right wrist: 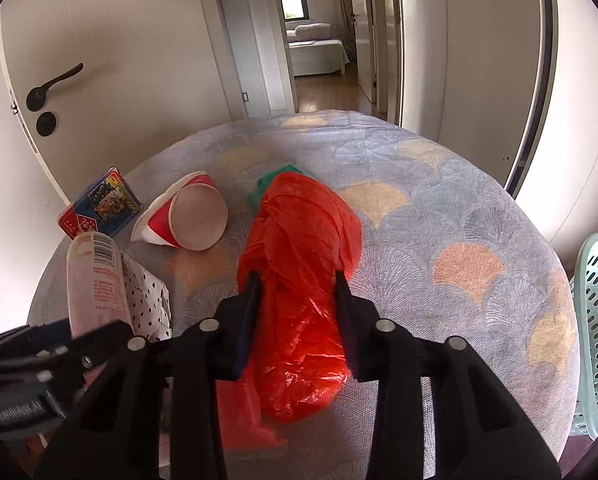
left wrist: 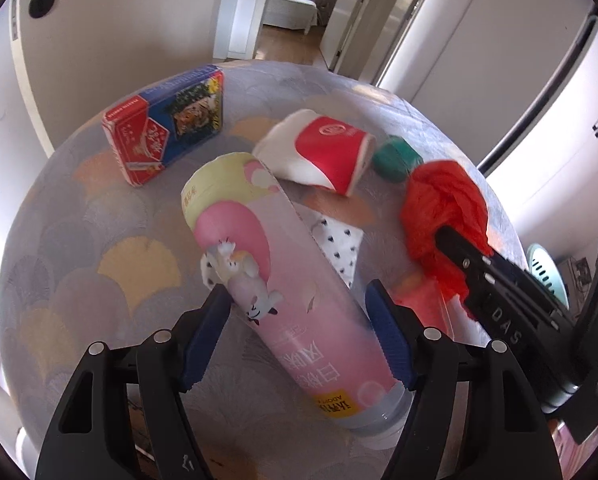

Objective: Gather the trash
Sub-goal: 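Grasp the pink bottle with the left tool while the right tool grasps the red bag, then carry the bottle and bag to the basket and release both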

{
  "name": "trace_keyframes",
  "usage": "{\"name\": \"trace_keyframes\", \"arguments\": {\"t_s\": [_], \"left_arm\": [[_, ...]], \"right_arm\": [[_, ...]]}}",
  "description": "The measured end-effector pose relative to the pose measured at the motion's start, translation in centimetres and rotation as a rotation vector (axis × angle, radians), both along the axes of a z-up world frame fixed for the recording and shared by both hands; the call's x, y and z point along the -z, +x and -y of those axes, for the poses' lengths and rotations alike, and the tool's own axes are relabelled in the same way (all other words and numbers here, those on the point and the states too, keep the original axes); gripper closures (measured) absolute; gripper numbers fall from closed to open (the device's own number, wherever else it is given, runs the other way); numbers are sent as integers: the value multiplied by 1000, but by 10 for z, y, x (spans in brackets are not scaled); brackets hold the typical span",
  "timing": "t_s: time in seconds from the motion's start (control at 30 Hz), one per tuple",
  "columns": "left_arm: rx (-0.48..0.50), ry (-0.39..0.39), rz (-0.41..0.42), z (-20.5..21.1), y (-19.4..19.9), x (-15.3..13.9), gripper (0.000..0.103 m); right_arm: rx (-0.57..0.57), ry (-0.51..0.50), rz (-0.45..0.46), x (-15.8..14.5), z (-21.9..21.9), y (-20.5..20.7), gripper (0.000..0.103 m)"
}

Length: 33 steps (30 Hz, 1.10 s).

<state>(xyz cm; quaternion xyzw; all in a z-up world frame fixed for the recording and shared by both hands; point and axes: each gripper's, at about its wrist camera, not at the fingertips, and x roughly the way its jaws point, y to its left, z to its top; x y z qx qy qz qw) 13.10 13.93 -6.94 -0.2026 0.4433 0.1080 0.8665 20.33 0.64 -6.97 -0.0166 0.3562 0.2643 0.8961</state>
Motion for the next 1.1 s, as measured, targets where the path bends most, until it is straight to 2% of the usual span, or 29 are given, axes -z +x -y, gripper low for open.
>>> {"name": "trace_keyframes", "arguments": {"t_s": [0.1, 0.3, 0.5, 0.63, 0.8, 1.1], "left_arm": [[16, 15, 3, 7, -6, -1, 37], [51, -18, 36, 12, -17, -3, 50], [108, -105, 116, 24, -35, -17, 53], [160, -91, 193, 42, -43, -42, 54], [237, -57, 293, 69, -49, -78, 55], [372, -53, 389, 134, -8, -113, 55]], "right_arm": [[1, 27, 1, -3, 9, -3, 77], [29, 84, -2, -13, 37, -10, 77], [74, 153, 10, -28, 71, -21, 77], [117, 193, 41, -41, 97, -31, 77], [183, 221, 108, -62, 130, -43, 77], [370, 196, 277, -101, 198, -68, 77]]}}
